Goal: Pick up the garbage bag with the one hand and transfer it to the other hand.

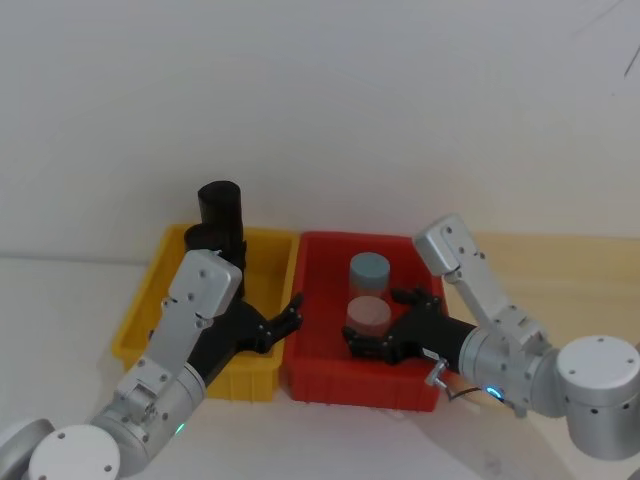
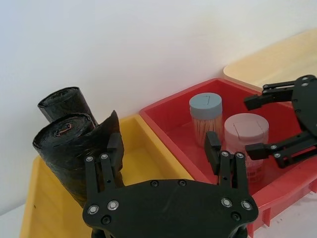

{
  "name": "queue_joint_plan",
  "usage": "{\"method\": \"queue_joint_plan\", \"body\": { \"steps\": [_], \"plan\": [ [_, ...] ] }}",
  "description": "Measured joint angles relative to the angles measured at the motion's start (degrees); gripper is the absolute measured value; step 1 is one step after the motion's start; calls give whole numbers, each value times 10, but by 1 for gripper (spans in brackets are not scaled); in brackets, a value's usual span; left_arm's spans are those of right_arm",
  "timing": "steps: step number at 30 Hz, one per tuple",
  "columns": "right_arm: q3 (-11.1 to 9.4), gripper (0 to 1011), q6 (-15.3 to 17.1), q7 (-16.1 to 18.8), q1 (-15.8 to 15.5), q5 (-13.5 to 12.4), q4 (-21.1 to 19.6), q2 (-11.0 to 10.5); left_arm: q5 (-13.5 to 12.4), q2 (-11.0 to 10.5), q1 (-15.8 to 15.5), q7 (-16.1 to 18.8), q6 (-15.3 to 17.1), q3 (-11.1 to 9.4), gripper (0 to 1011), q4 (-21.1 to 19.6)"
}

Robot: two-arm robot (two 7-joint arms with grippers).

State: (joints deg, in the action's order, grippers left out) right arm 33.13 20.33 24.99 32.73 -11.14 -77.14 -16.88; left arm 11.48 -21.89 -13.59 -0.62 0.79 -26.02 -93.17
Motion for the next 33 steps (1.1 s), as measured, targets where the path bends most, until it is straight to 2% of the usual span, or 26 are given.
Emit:
{"method": "queue_joint_plan", "body": {
  "steps": [14, 16, 20, 25, 33],
  "plan": [
    [10, 993, 2, 7, 23, 15, 39, 18, 0, 0, 0, 0, 0, 0, 1000, 0],
    [11, 932, 2, 7, 25, 17, 43, 20, 0, 0, 0, 0, 0, 0, 1000, 0],
    [13, 875, 2, 8, 28, 18, 48, 22, 0, 0, 0, 0, 0, 0, 1000, 0],
    [14, 717, 2, 9, 31, 20, 52, 24, 0, 0, 0, 0, 0, 0, 1000, 0],
    [13, 694, 1, 10, 32, 22, 52, 24, 0, 0, 0, 0, 0, 0, 1000, 0]
  ]
}}
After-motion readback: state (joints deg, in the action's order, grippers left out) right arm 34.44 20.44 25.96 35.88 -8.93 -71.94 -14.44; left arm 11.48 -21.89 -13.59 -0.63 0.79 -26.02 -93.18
